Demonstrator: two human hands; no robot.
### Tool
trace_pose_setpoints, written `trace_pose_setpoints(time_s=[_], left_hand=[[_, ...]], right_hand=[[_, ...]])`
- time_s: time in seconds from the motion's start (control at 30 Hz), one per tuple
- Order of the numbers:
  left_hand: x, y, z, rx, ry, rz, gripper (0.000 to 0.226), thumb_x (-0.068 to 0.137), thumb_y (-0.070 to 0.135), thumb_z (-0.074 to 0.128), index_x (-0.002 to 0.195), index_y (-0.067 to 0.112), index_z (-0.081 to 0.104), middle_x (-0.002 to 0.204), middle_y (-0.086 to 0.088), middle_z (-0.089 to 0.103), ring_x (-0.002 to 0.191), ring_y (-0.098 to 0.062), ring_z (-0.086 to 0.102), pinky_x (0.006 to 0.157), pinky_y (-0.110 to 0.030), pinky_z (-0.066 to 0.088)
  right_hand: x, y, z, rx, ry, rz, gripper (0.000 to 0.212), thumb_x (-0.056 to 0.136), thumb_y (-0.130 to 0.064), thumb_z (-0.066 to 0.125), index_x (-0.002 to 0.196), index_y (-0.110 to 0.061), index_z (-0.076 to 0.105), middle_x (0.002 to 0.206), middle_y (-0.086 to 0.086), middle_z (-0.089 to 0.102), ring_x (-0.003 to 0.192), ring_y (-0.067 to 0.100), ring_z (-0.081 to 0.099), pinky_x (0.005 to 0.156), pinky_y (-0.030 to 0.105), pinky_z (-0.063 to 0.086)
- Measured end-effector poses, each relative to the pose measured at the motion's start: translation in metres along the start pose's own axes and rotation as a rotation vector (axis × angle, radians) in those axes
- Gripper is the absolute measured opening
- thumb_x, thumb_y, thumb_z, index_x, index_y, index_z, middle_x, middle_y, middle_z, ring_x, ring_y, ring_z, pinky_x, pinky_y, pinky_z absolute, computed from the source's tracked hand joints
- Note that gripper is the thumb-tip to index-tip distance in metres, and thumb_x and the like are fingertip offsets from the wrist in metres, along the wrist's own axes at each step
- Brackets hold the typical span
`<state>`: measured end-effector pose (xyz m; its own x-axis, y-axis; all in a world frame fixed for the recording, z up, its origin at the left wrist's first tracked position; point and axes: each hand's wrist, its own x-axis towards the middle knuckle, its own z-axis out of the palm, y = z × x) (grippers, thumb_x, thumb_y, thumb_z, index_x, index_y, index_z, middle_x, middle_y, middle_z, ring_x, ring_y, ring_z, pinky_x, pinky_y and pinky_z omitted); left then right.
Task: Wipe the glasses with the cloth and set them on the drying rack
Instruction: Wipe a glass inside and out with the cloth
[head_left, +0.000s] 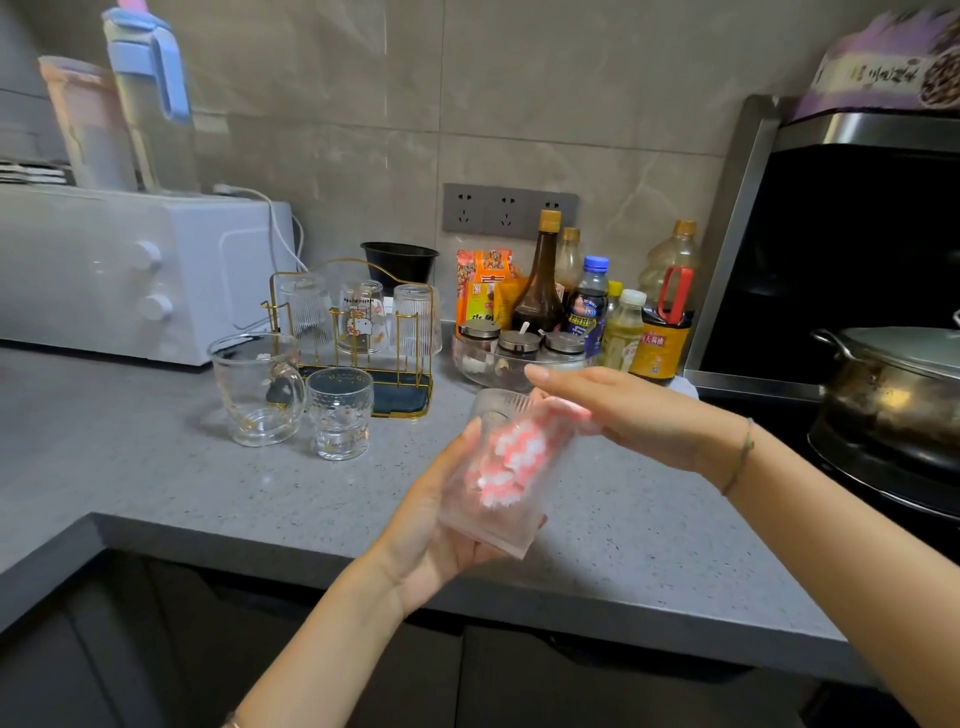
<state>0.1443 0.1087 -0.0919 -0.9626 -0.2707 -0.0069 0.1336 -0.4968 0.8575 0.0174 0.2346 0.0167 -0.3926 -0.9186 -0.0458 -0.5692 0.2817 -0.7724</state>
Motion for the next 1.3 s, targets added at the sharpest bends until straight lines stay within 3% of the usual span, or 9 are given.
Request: trace_pose_setpoints(time_s=[0.07,0.3,0.53,0.7,0.87,0.93,1.0,1.1,1.3], left_hand=[[-0.001,0.004,-0.001,-0.013,-0.016,-0.009,0.059,0.065,0.059,0.073,0.107,0.018,0.075,0.111,-0.012,0.071,0.086,-0.026,0.067,0.087,-0.047,0.054],[-0.001,0.011,-0.001,-0.052,-0.121,-0.059,0.074,0.053,0.058,0.085,0.111,0.013,0.074,0.108,-0.011,0.071,0.086,-0.023,0.07,0.086,-0.046,0.054],[-0.002,0.009,-0.003,-0.024,-0.027,-0.228,0.08,0.076,0.078,0.04,0.11,0.014,0.074,0.116,-0.014,0.069,0.089,-0.03,0.069,0.09,-0.043,0.047],[-0.004,0.008,0.0,-0.067,0.022,-0.106,0.076,0.074,0.068,0.061,0.127,0.014,0.063,0.128,-0.012,0.064,0.114,-0.027,0.062,0.106,-0.044,0.044],[0.006,-0.002,0.015,0.119,0.288,0.018,0.075,0.063,0.069,0.06,0.115,0.016,0.066,0.096,-0.004,0.074,0.079,-0.012,0.069,0.056,-0.023,0.052],[0.01,-0.004,0.016,0.203,0.377,0.081,0.089,0.058,0.078,0.064,0.124,0.017,0.06,0.107,-0.005,0.072,0.091,-0.015,0.07,0.061,-0.024,0.055],[0.011,-0.007,0.016,0.273,0.429,0.122,0.108,0.049,0.085,0.065,0.133,0.02,0.05,0.126,-0.004,0.063,0.108,-0.019,0.064,0.085,-0.035,0.056],[0.01,-0.011,0.017,0.362,0.431,0.261,0.078,0.054,0.078,0.069,0.109,0.026,0.055,0.118,0.0,0.065,0.105,-0.016,0.064,0.099,-0.039,0.048],[0.008,-0.005,0.014,0.565,0.315,0.464,0.059,0.065,0.065,0.065,0.102,0.021,0.054,0.086,0.012,0.071,0.081,-0.005,0.069,0.068,-0.015,0.05]], right_hand=[[-0.001,0.008,-0.005,0.038,-0.072,-0.071,0.039,0.083,-0.055,0.049,0.102,-0.026,0.065,0.107,-0.015,0.067,0.106,0.004,0.059,0.1,0.023,0.039],[-0.011,0.021,0.003,0.049,-0.15,-0.207,0.025,0.078,-0.01,0.07,0.102,-0.016,0.065,0.096,-0.013,0.073,0.097,0.001,0.066,0.084,0.008,0.045],[-0.015,0.031,0.01,0.159,-0.181,-0.151,0.024,0.079,-0.016,0.068,0.102,-0.013,0.066,0.105,-0.001,0.073,0.101,0.013,0.068,0.085,0.018,0.05],[-0.016,0.038,0.011,0.205,-0.062,-0.169,0.02,0.084,-0.008,0.065,0.101,-0.017,0.067,0.101,-0.007,0.074,0.097,0.01,0.069,0.08,0.015,0.051],[-0.017,0.035,0.031,0.111,-0.09,-0.214,0.038,0.081,-0.007,0.072,0.115,-0.019,0.062,0.11,-0.009,0.072,0.105,0.009,0.066,0.089,0.016,0.049],[-0.015,0.038,0.042,0.069,-0.048,-0.227,0.045,0.079,-0.007,0.075,0.121,-0.019,0.061,0.115,-0.009,0.07,0.107,0.007,0.065,0.091,0.017,0.049],[-0.015,0.041,0.051,0.123,-0.018,-0.225,0.047,0.079,-0.005,0.075,0.122,-0.019,0.061,0.116,-0.008,0.069,0.108,0.007,0.065,0.091,0.016,0.048],[-0.02,0.042,0.06,0.292,0.011,-0.208,0.047,0.078,0.002,0.073,0.118,-0.019,0.063,0.114,-0.005,0.07,0.109,0.009,0.065,0.089,0.016,0.049],[-0.021,0.035,0.055,0.54,-0.072,-0.146,0.047,0.074,0.007,0.072,0.115,-0.013,0.062,0.115,0.006,0.07,0.108,0.018,0.066,0.083,0.02,0.052]])
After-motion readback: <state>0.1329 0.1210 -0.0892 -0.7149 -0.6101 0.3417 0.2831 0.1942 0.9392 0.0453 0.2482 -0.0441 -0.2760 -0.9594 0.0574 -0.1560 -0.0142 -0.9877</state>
